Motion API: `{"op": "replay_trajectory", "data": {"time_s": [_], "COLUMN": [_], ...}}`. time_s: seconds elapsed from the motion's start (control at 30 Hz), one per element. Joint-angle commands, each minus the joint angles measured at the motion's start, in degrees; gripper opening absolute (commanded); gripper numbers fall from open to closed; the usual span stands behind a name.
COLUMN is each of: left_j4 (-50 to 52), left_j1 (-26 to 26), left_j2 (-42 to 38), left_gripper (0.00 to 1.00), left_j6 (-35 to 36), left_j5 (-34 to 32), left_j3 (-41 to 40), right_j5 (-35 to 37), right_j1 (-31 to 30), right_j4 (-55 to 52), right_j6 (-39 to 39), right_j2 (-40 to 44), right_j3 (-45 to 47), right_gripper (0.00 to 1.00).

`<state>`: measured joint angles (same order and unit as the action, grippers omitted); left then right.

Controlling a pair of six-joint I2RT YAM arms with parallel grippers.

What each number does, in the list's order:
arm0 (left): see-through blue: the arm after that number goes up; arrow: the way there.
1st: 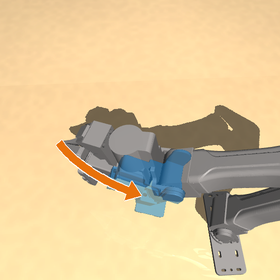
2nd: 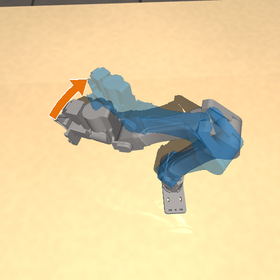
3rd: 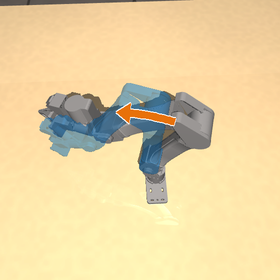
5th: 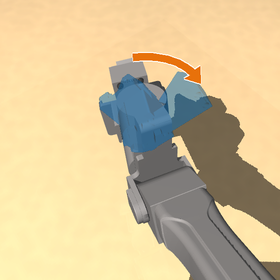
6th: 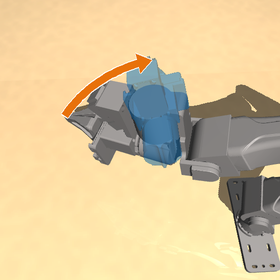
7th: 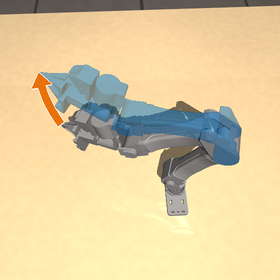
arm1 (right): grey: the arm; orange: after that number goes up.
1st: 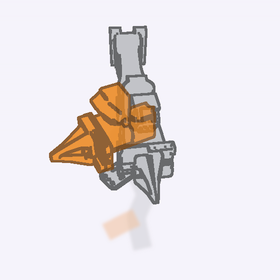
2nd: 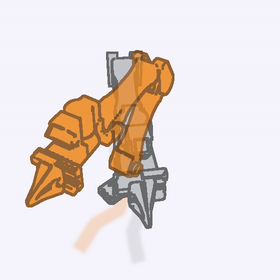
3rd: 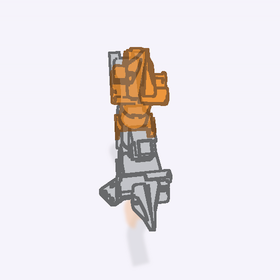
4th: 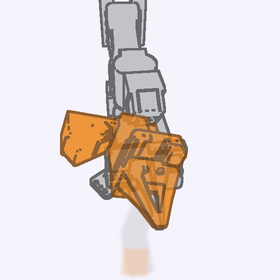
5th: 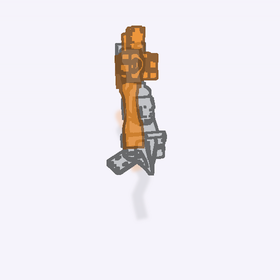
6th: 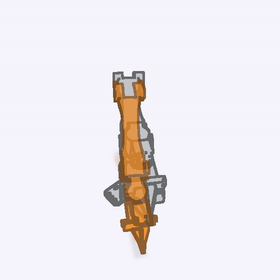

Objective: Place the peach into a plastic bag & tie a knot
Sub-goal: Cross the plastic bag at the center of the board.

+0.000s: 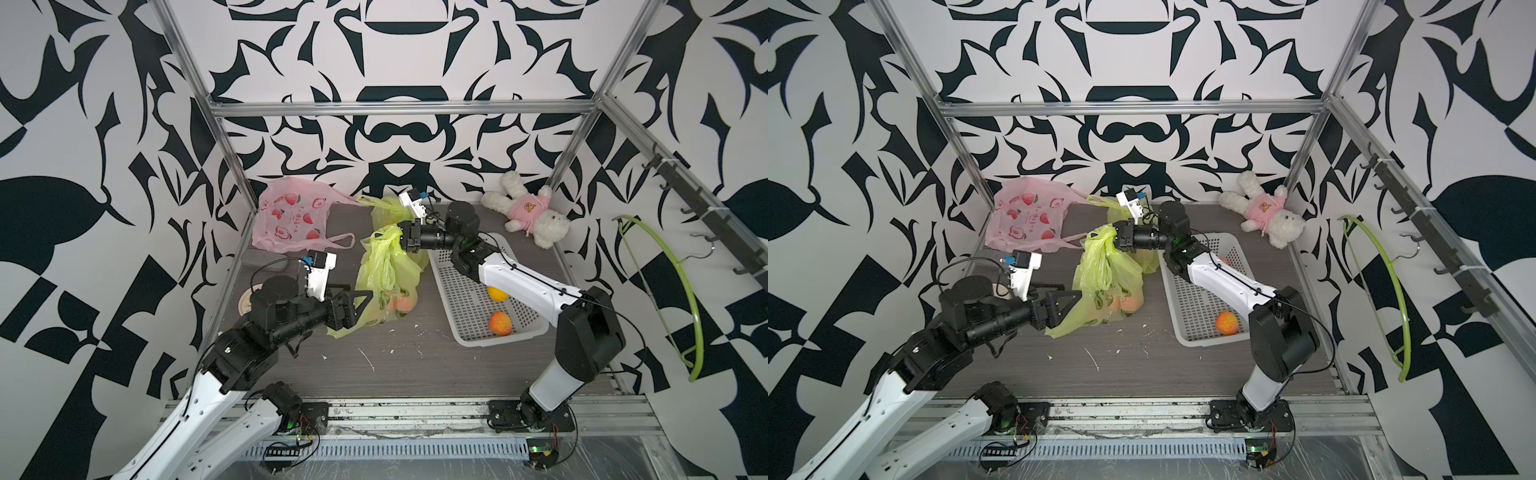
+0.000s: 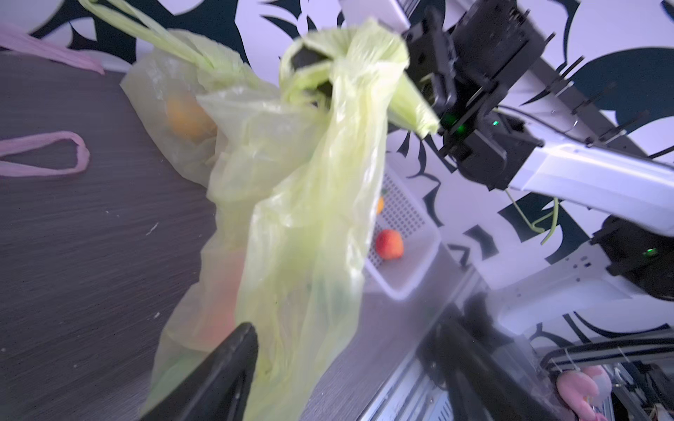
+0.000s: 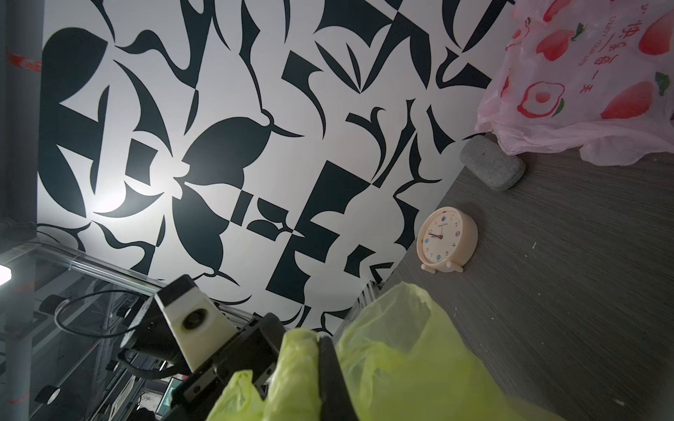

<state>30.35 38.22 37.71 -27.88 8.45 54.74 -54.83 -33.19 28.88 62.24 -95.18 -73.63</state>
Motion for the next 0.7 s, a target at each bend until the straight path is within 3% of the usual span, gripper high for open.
{"op": "replay_trajectory", "data": {"time_s": [0.0,0.1,0.23,0.43,0.5,0.57,0.67], "left_j4": [5.7,3.3,-4.0,-22.1,-32.4,-35.8,-31.8], "left_j1": [-0.1,-0.2,-1.9,-12.3,-15.9,-17.3,-17.4], "left_j2": [0.3,2.0,5.6,11.5,13.1,14.8,15.0], "left_gripper": [0.8,0.8,0.8,0.81,0.75,0.73,0.72], "left_j6": [0.0,-3.5,-11.3,-31.8,-41.5,-43.0,-40.3], "left_j5": [-5.3,-8.5,-7.3,4.8,8.9,11.0,9.2], "left_j3": [4.4,7.1,8.8,4.4,-0.3,-2.5,-4.4], "right_j5": [-1.2,-1.6,-2.4,-0.3,2.1,4.1,5.5], "right_j1": [0.0,0.1,0.1,0.1,0.0,0.1,-0.1], "right_j4": [0.0,-1.2,-2.5,-7.7,-8.9,-9.0,-4.5], "right_j6": [-3.5,-5.0,-7.1,-14.0,-16.6,-19.1,-20.7], "right_j2": [2.0,2.4,3.2,5.5,6.5,7.0,7.0], "right_j3": [-2.5,-2.6,-2.6,-2.6,-1.6,0.0,5.2], "right_gripper": [0.0,0.0,0.0,0.0,0.0,0.0,0.0]}}
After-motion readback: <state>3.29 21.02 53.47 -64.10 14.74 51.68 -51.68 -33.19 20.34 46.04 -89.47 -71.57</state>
